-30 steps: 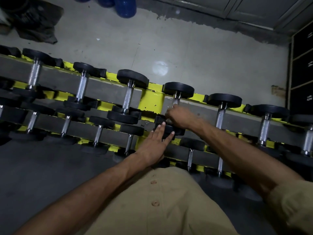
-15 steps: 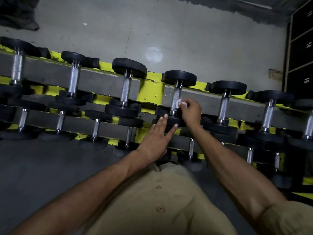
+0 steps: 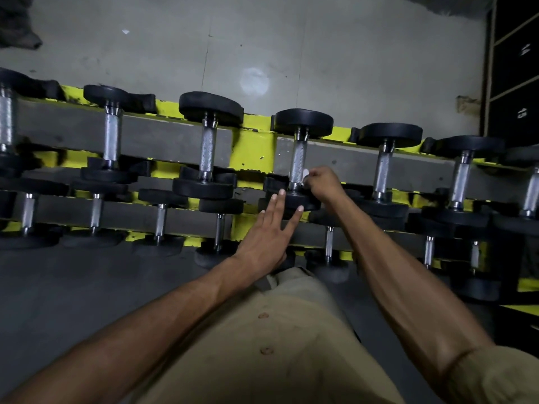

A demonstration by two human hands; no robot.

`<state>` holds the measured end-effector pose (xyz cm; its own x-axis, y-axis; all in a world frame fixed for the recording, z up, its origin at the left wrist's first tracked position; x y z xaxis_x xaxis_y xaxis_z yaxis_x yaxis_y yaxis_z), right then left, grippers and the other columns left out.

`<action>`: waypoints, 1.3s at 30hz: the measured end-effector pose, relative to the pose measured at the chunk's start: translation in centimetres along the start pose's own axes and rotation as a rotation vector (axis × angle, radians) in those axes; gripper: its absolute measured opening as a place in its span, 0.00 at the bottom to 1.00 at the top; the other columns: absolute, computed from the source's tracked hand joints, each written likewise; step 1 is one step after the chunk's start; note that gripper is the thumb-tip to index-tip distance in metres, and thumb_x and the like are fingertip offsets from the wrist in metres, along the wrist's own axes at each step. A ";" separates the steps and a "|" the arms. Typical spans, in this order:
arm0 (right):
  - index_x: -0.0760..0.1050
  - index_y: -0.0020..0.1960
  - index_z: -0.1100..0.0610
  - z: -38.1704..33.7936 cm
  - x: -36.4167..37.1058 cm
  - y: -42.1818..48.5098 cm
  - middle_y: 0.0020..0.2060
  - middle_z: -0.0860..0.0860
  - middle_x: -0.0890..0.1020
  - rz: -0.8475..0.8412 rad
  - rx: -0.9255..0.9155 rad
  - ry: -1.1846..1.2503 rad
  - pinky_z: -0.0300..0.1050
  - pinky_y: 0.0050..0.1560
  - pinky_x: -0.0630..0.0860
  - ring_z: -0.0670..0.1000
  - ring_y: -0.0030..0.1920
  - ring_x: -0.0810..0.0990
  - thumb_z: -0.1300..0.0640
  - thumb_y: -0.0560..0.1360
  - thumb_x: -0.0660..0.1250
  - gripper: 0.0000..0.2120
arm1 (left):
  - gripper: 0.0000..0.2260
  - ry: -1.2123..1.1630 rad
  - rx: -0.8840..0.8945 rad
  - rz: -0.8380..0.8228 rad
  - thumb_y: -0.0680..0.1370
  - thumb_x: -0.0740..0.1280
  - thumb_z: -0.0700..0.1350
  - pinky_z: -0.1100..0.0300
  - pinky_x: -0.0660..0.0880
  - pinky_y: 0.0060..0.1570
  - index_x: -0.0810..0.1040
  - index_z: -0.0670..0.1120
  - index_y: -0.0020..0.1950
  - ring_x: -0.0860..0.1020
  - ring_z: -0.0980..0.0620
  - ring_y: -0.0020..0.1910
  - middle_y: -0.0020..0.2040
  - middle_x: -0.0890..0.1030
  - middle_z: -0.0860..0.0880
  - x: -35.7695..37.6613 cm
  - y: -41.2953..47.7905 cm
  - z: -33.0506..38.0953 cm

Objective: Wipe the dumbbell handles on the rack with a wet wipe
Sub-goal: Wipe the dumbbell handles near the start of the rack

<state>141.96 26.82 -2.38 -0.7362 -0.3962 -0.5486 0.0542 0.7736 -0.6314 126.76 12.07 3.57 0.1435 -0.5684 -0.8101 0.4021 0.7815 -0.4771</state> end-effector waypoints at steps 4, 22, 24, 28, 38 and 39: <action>0.80 0.37 0.56 -3.0 -0.6 3.4 0.36 0.53 0.84 0.137 0.115 0.383 0.49 0.42 0.80 0.53 0.37 0.82 0.67 0.72 0.68 0.09 | 0.46 0.010 -0.003 -0.013 0.81 0.66 0.40 0.40 0.52 0.82 0.32 0.47 0.84 0.36 0.32 0.82 0.78 0.26 0.30 -0.4 0.0 -0.2; 0.74 0.58 0.57 -5.3 -1.7 0.4 0.54 0.54 0.76 0.375 -0.879 -0.859 0.47 0.31 0.69 0.56 0.47 0.77 0.60 0.77 0.68 0.10 | 0.47 0.032 0.008 -0.054 0.81 0.66 0.40 0.41 0.53 0.82 0.31 0.46 0.84 0.35 0.32 0.82 0.77 0.25 0.30 -0.5 0.0 -0.2; 0.74 0.59 0.57 -5.8 -1.6 0.7 0.53 0.54 0.78 0.260 -0.868 -1.045 0.48 0.30 0.73 0.57 0.42 0.81 0.62 0.76 0.68 0.12 | 0.46 0.033 0.015 -0.039 0.81 0.65 0.38 0.40 0.53 0.82 0.31 0.47 0.84 0.35 0.32 0.82 0.78 0.25 0.31 -0.4 0.0 -0.4; 0.77 0.57 0.56 -6.7 -0.6 -0.3 0.48 0.54 0.82 -0.168 -0.937 -1.279 0.50 0.38 0.80 0.57 0.42 0.82 0.59 0.80 0.65 0.07 | 0.46 0.005 0.011 -0.025 0.81 0.65 0.38 0.39 0.53 0.82 0.32 0.48 0.84 0.35 0.33 0.82 0.78 0.26 0.31 -0.2 0.0 -0.5; 0.81 0.57 0.58 -7.5 -1.2 -3.0 0.50 0.55 0.84 -0.282 -0.968 -1.273 0.51 0.50 0.82 0.55 0.50 0.84 0.59 0.79 0.67 0.08 | 0.43 0.012 0.027 0.053 0.80 0.66 0.44 0.40 0.50 0.82 0.40 0.46 0.86 0.38 0.33 0.83 0.81 0.33 0.31 0.2 0.2 -0.3; 0.81 0.56 0.58 -7.1 -1.0 -3.4 0.49 0.55 0.84 -0.303 -0.937 -1.226 0.51 0.51 0.81 0.56 0.49 0.84 0.59 0.79 0.67 0.08 | 0.42 0.014 0.030 0.073 0.80 0.66 0.45 0.40 0.50 0.82 0.42 0.46 0.86 0.39 0.34 0.83 0.82 0.35 0.31 0.2 0.2 -0.2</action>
<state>137.74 28.07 4.16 0.3577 -0.3713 -0.8569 -0.7522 0.4292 -0.5000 126.67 12.22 3.27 0.1608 -0.5063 -0.8472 0.4182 0.8125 -0.4062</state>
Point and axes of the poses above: each hand's wrist, its own y-axis towards the middle knuckle, its own x-axis out of the palm, z = x × y, the point moved 1 cm from there along y, towards the middle knuckle
